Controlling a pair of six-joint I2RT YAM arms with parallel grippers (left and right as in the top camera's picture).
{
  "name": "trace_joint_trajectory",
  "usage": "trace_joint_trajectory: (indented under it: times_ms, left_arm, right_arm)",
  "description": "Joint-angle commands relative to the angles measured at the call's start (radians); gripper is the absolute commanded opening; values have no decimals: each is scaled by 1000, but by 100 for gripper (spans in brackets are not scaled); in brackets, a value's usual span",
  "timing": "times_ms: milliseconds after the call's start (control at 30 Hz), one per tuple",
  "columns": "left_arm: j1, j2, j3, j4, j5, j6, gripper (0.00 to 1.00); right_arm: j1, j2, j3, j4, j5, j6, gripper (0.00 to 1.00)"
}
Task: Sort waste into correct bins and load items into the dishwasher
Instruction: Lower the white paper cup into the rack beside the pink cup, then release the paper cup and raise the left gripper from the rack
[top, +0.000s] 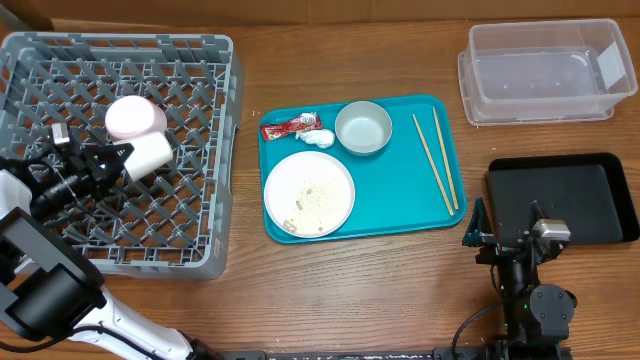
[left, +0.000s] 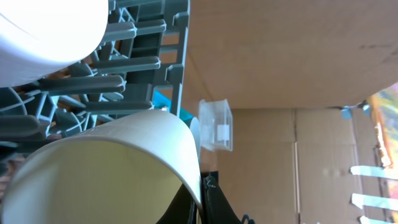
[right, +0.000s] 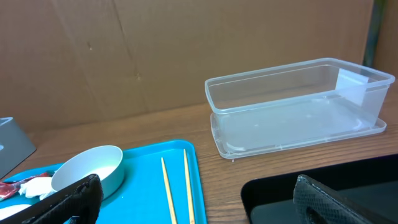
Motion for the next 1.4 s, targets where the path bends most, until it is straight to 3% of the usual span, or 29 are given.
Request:
trace_joint_trajectory:
  times_ms: [0,400,533,633,733,933,1100,1367]
  left_arm:
    - [3,9,-40,23,43,-10,4]
    - [2,9,-77,60,53,-31,4]
    - [2,9,-77,81,-115,-104,4]
    - [2,9,-77,100,-298,-235,4]
    - [2,9,-77,109,-386,-327,5]
    - [4,9,-65,111,-407,-366,20]
    - [3,9,-33,63,-463,-365,45]
    - [3,9,125,-111,-579,-365,46]
  right_arm:
    - [-3,-10,-11,6,-2,4,100]
    - [-3,-10,-11,6,-2,4,100]
    - [-3,-10,-11,6,-2,4,100]
    - [-3,-10,-11,6,-2,4,100]
    - [-3,-10,-11,6,-2,4,100]
    - [-3,-10,-11,6,-2,4,100]
    - [-3,-10,-11,6,-2,5,100]
    - [-3,-10,-11,6,-2,4,100]
